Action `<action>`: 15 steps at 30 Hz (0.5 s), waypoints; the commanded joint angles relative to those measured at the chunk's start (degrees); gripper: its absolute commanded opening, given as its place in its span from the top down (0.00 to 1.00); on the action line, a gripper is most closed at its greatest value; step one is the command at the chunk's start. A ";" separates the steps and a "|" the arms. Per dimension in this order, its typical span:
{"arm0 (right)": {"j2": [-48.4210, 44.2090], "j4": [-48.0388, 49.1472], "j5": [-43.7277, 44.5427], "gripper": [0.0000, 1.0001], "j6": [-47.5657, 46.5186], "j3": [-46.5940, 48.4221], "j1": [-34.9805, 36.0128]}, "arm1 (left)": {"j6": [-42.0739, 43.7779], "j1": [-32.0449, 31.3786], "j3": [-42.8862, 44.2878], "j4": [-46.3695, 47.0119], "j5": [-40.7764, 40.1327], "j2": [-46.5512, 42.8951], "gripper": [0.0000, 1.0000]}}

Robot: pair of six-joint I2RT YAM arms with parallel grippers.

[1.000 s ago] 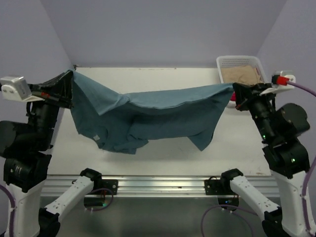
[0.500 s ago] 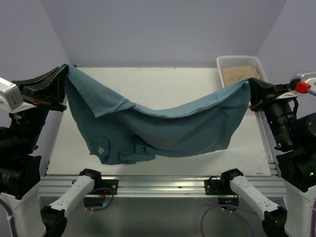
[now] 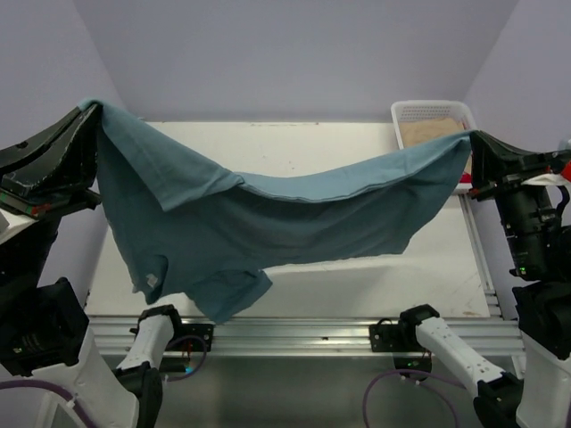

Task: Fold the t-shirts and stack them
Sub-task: Flatten the tshirt out

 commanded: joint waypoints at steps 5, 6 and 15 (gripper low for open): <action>-3.28 3.52 -1.77 1.00 -0.91 2.34 -0.18 | -8.21 4.32 -3.30 7.39 6.39 -4.34 1.00; -3.81 3.43 -2.21 1.00 -0.82 2.78 -0.27 | -8.13 3.54 -3.21 7.21 6.39 -5.05 1.00; -11.38 4.75 -4.59 1.00 -0.11 4.01 -1.15 | -6.54 0.28 6.45 2.64 5.43 -6.91 1.00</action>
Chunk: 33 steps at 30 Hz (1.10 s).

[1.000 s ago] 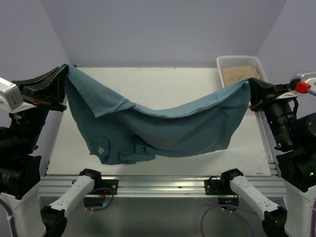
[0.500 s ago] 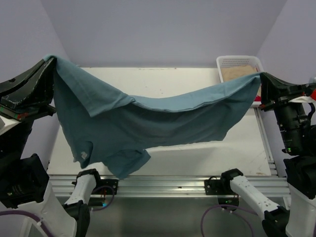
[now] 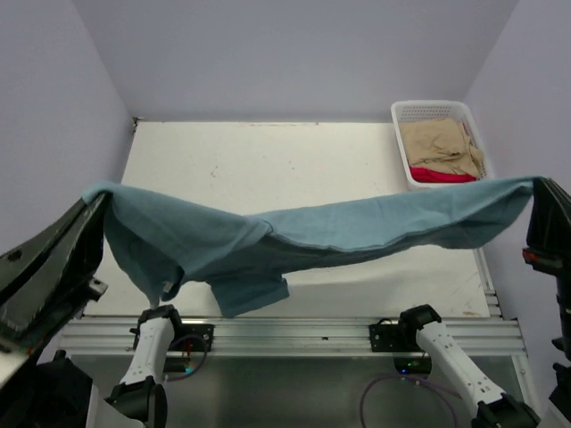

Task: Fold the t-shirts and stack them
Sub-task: Flatten the tshirt out

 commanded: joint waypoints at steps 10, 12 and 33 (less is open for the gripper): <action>14.54 8.46 12.48 1.00 -2.33 -9.63 -1.11 | 7.20 -1.43 -18.82 4.86 -10.81 7.49 1.00; 18.25 9.78 16.42 1.00 -2.68 -11.83 -1.19 | 9.65 -1.95 -23.84 5.66 -13.97 10.29 1.00; -6.14 13.73 -2.88 1.00 1.53 -10.87 -6.90 | 10.21 -10.14 -18.14 3.64 -13.92 -8.84 1.00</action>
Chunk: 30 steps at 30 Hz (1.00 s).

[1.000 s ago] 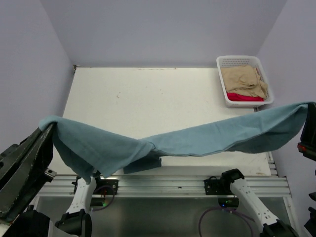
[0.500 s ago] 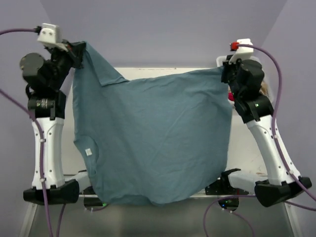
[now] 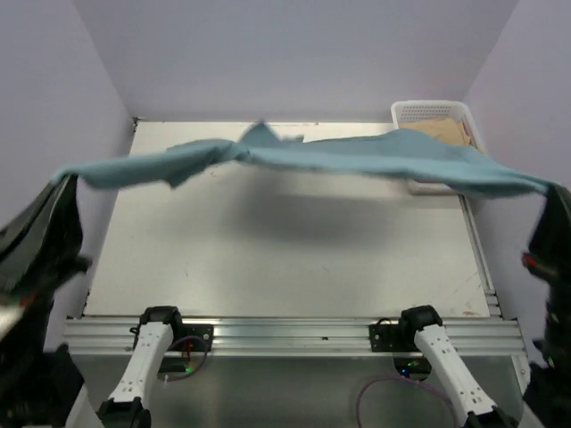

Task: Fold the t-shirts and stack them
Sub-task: Flatten the tshirt out

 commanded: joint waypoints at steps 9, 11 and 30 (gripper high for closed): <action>-7.30 2.17 -4.68 1.00 4.08 4.14 -4.84 | -7.57 2.90 8.43 5.87 6.02 -3.52 1.00; -5.46 1.82 -3.28 1.00 3.82 3.70 -4.93 | -7.40 2.90 8.08 5.78 5.67 -2.56 1.00; 43.57 4.19 11.23 1.00 10.06 -13.09 -4.84 | 4.29 1.75 -38.48 21.32 -20.78 17.12 1.00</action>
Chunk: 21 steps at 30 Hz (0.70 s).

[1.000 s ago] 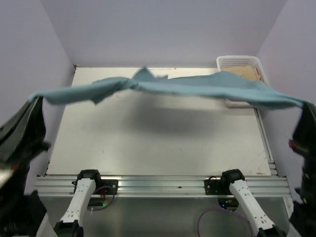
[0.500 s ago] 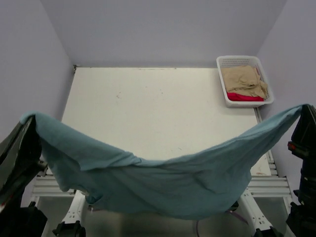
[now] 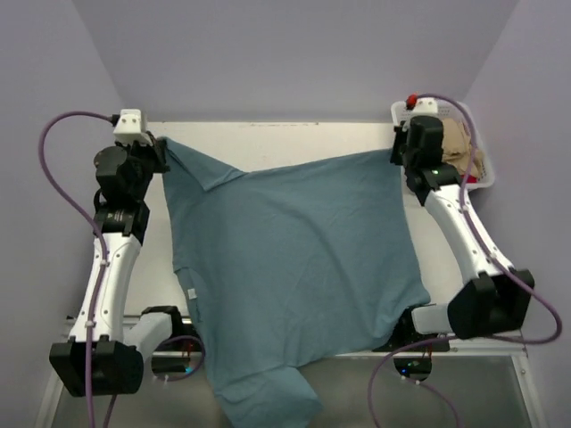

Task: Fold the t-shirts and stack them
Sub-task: Flatten the tshirt out

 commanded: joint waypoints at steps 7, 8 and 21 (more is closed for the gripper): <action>18.17 5.02 2.35 1.00 5.66 2.43 -0.21 | 1.45 -0.21 -2.86 14.08 -7.48 15.04 1.00; 20.89 5.11 2.18 1.00 5.57 3.23 -0.29 | 1.36 -0.30 -2.59 14.52 -7.48 16.38 1.00; 36.11 7.22 5.95 1.00 4.96 15.44 -0.30 | 0.13 -0.21 3.56 20.06 -8.98 34.57 1.00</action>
